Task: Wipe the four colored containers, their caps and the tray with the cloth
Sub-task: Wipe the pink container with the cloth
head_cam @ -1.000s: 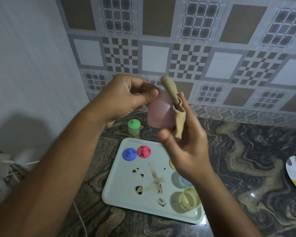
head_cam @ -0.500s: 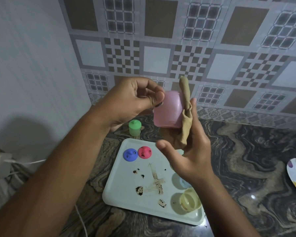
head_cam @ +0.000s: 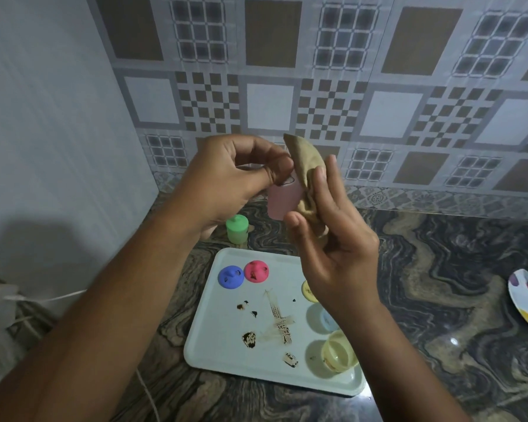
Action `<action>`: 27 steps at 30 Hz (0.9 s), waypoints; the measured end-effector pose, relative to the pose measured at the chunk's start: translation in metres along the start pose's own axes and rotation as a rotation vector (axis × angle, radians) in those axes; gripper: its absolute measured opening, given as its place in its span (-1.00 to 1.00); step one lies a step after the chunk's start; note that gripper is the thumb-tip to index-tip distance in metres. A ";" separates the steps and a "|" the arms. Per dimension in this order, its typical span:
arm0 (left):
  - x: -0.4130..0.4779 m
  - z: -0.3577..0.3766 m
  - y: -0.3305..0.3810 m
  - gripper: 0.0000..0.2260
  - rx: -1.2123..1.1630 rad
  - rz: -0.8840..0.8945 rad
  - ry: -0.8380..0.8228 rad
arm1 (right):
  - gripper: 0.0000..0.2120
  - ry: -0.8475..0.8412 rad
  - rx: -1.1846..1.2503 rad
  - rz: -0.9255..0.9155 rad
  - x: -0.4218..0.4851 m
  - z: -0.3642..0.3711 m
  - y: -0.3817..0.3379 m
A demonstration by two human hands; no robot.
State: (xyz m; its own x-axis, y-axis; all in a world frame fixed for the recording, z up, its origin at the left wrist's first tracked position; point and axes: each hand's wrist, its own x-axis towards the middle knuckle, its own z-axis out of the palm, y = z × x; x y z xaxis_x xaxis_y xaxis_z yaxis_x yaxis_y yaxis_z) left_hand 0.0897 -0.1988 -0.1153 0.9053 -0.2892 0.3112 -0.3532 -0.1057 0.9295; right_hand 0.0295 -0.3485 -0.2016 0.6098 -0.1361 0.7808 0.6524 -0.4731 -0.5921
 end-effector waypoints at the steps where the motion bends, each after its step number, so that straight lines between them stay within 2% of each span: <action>1: 0.000 -0.001 -0.001 -0.85 -0.036 -0.020 -0.009 | -0.46 0.002 0.046 0.010 0.000 0.000 0.001; 7: 0.005 -0.007 0.000 -0.87 -0.161 -0.082 -0.043 | -0.58 0.070 0.286 0.165 0.001 -0.006 0.001; 10: 0.006 -0.007 0.001 -0.85 -0.181 -0.087 -0.044 | -0.63 0.112 0.313 0.249 0.001 -0.005 -0.001; 16: 0.006 -0.004 0.004 -0.79 -0.172 -0.071 -0.039 | -0.51 0.094 0.352 0.266 0.003 0.003 -0.007; 21: 0.008 -0.006 0.006 -0.82 -0.139 -0.054 -0.026 | -0.61 0.158 0.428 0.304 0.003 -0.005 -0.011; 23: 0.008 -0.006 0.004 -0.84 -0.130 -0.055 -0.021 | -0.61 0.134 0.415 0.316 0.005 -0.004 -0.011; 27: 0.009 -0.007 0.001 -0.85 -0.156 -0.077 -0.033 | -0.44 0.090 0.334 0.267 0.003 0.002 -0.005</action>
State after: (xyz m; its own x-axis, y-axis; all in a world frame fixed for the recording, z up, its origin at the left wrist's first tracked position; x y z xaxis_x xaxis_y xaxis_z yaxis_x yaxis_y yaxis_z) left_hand 0.0995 -0.1950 -0.1102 0.9192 -0.3171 0.2336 -0.2400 0.0192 0.9706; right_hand 0.0288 -0.3448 -0.1960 0.7447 -0.2982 0.5971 0.5959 -0.1059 -0.7961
